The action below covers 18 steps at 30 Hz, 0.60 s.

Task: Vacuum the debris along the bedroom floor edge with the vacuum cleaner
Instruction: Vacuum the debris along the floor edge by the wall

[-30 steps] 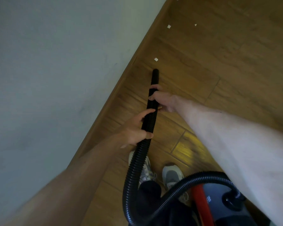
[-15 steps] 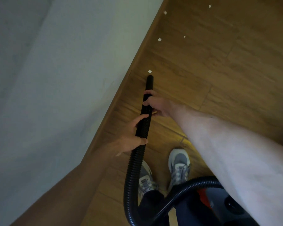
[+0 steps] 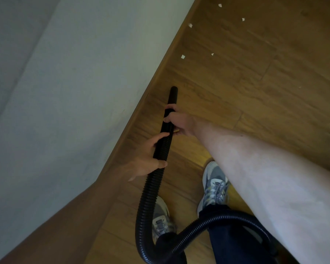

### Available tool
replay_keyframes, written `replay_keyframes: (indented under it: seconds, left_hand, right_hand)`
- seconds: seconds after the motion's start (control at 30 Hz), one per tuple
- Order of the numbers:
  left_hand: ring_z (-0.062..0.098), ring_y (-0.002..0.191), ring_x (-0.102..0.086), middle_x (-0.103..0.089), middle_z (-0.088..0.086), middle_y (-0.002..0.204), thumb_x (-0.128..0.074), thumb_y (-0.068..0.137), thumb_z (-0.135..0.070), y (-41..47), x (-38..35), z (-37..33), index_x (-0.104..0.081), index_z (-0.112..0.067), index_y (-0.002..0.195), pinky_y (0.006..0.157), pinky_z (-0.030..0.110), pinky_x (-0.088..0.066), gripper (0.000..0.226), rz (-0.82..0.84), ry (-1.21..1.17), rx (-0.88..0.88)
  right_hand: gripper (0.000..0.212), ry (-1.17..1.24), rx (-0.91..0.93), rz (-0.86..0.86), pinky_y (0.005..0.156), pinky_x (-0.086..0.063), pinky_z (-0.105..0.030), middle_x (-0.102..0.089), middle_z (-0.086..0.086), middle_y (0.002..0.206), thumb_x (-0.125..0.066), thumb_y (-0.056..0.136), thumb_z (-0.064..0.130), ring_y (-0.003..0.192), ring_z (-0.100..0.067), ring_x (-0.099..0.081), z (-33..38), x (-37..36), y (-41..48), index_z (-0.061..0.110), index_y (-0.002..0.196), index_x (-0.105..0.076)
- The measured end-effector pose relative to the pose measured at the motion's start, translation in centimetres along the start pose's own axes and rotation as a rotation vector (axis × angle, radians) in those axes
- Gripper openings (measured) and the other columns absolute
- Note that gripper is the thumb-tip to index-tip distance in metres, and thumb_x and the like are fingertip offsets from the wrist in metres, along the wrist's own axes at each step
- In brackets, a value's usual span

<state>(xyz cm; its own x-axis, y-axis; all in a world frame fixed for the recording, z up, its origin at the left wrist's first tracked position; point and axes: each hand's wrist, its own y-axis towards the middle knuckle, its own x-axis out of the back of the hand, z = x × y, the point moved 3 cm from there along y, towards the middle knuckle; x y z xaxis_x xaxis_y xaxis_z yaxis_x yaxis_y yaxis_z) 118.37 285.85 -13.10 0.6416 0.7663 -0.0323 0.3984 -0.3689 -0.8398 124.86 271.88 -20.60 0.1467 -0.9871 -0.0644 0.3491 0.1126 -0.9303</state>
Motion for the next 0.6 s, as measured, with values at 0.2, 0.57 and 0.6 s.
replay_keyframes:
  seconds: [0.2, 0.57, 0.6]
  left_hand:
    - [0.007, 0.096, -0.055, -0.049, -0.014, 0.118, -0.070, 0.086, 0.000, 1.2, -0.6, -1.9, -0.037, -0.046, 0.143, 0.064, 0.013, -0.053, 0.080, -0.021, 0.025, 0.003]
    - [0.002, 0.097, -0.052, -0.046, -0.019, 0.113, -0.071, 0.085, 0.000, 4.9, -1.7, -6.0, -0.036, -0.044, 0.144, 0.067, 0.009, -0.050, 0.081, -0.018, 0.028, 0.014]
    - [0.003, 0.097, -0.052, -0.046, -0.019, 0.112, -0.071, 0.085, -0.001, 5.2, -1.8, -6.2, -0.036, -0.044, 0.144, 0.071, 0.011, -0.049, 0.082, -0.017, 0.036, 0.022]
  right_hand:
    - [0.057, -0.034, 0.018, -0.007, 0.060, -0.053, -0.030, -0.054, -0.004, 0.100, -0.046, 0.094, 0.000, 0.087, -0.021, -0.058, 1.3, 1.9, 0.2, 0.034, 0.139, -0.041]
    - [0.056, -0.120, 0.044, 0.006, 0.058, -0.053, -0.029, -0.053, -0.002, 0.098, -0.045, 0.095, 0.000, 0.085, -0.020, -0.058, 4.2, 6.4, 1.7, 0.036, 0.137, -0.040]
    - [0.055, -0.126, 0.047, 0.012, 0.058, -0.053, -0.029, -0.053, -0.002, 0.098, -0.045, 0.095, 0.000, 0.085, -0.020, -0.058, 4.3, 6.7, 1.8, 0.035, 0.137, -0.040]
